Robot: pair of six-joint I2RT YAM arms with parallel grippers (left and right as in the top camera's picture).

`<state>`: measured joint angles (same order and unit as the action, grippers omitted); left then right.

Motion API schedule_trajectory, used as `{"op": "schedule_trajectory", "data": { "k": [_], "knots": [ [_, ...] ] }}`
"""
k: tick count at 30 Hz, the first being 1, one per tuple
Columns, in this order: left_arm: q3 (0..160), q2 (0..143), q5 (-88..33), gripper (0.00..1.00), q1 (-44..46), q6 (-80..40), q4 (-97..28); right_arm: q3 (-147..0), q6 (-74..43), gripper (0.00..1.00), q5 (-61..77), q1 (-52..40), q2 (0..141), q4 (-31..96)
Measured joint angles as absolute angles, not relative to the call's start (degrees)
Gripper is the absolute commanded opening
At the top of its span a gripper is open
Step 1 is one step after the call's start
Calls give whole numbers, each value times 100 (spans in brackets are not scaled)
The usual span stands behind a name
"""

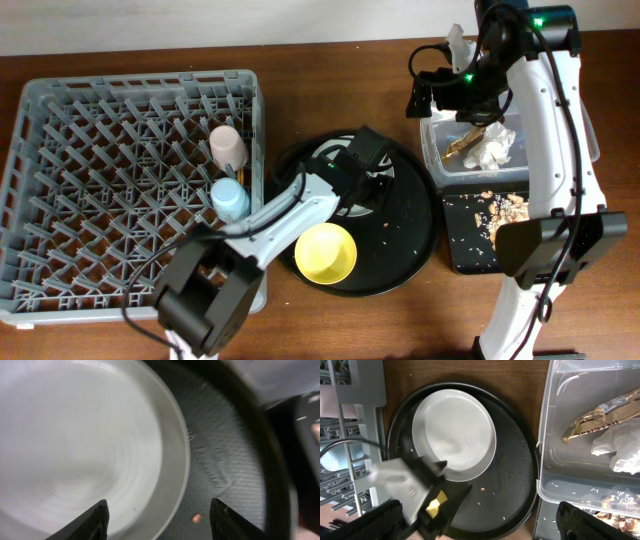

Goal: Sort waste into correct bins and load items into the dishwasher rack
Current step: 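Grasp the white plate's edge with the left gripper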

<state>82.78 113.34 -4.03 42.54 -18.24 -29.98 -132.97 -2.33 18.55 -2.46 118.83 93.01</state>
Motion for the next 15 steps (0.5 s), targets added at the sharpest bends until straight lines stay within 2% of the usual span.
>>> {"op": "schedule_trajectory", "data": {
  "k": [8,10,11,12,14,15],
  "knots": [
    [8278,11808,-539,63,4340,-1824,-2709,-13297,-233,99,1857,-246,11883,9301],
    [8283,12001,-558,50,4427,-1824,-2556,-13297,-231,99,1857,-246,11883,9299],
    [8296,12123,-558,34,4449,-1822,-2421,-13297,-231,99,1855,-246,11883,9301],
    [8313,12151,-556,26,4458,-1824,-2375,-13297,-233,99,1857,-246,11883,9299],
    [8313,12189,-528,16,4462,-1837,-2370,-13297,-231,99,1855,-246,11883,9301],
    [8313,12195,-449,15,4462,-1826,-2379,-13297,-231,99,1857,-246,11883,9299]
  ]
}}
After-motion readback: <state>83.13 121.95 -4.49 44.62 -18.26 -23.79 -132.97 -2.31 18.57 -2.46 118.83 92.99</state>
